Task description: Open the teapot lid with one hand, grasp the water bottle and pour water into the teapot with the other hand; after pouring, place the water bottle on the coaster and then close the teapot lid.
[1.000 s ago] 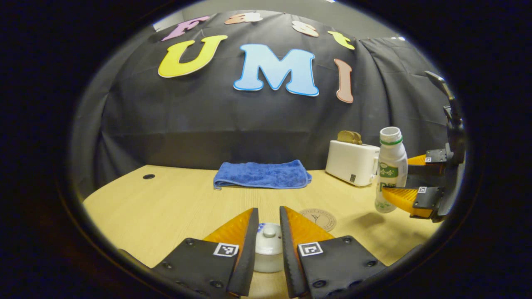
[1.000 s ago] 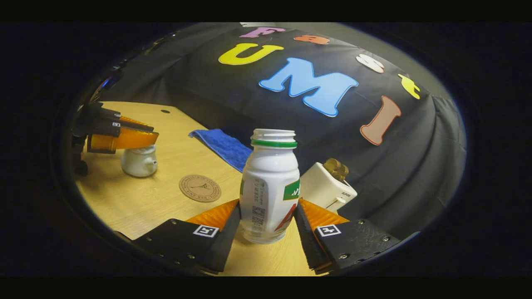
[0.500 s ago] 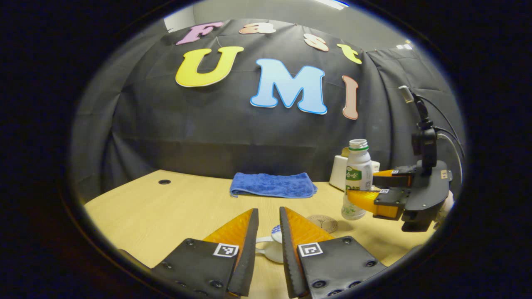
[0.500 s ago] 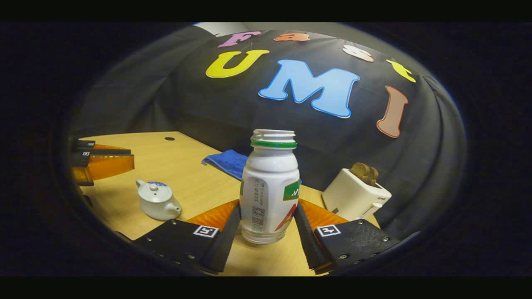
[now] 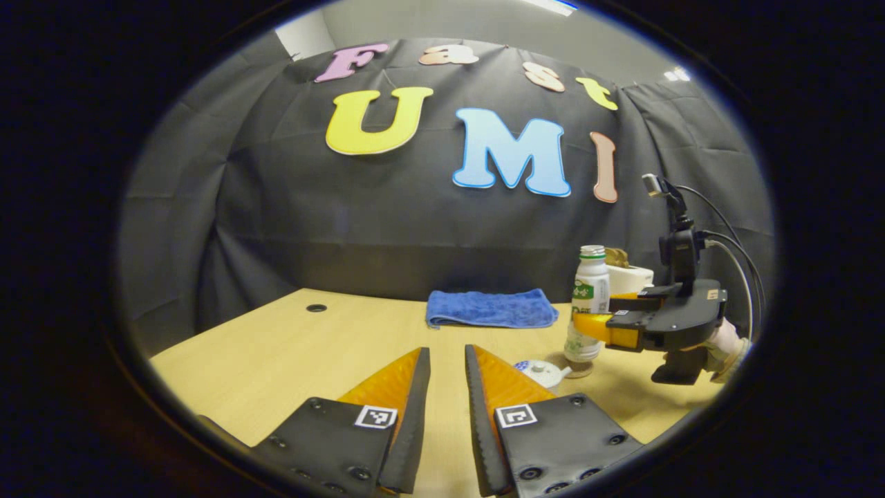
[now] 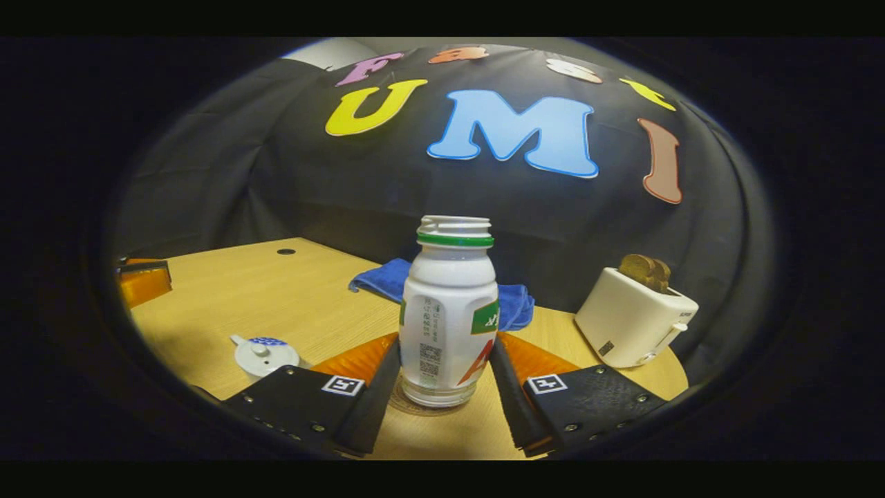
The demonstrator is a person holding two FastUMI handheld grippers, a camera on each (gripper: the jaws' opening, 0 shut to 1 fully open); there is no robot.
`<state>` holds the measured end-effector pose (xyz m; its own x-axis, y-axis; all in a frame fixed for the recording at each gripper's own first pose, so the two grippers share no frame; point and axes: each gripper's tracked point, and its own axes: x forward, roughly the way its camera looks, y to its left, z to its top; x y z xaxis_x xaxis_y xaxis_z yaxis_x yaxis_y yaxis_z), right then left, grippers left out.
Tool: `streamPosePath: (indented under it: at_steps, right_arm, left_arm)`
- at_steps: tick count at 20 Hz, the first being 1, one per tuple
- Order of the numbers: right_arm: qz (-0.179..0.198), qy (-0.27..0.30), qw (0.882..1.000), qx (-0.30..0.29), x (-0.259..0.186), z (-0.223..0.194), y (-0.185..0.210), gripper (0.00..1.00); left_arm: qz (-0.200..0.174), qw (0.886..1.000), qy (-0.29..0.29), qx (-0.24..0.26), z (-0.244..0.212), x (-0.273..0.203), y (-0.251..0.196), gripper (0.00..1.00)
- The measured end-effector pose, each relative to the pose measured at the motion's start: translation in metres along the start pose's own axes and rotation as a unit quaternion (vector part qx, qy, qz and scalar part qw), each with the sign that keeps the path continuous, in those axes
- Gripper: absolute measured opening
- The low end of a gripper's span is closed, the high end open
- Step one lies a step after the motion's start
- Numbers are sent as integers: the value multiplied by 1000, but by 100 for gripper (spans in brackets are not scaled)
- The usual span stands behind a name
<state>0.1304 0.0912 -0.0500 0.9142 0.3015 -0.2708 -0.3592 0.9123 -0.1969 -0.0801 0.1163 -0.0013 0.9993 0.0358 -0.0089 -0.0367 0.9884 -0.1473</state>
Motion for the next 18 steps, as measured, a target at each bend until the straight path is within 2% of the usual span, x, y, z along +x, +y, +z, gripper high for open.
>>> streamPosePath:
  at_steps: [2, 11, 18]
  right_arm:
    - [2, -2, 1000, 10, 4, -1, 2, 71]
    - [7, 3, 998, 67, 15, -17, 2, 71]
    - [6, -5, 998, 69, 15, -18, 3, 73]
  left_arm:
    - [9, 1000, 2, -1, -2, -3, 10, 42]
    - [27, 999, 7, -16, -11, -9, 28, 42]
    - [22, 1000, 11, -19, -16, -6, 21, 42]
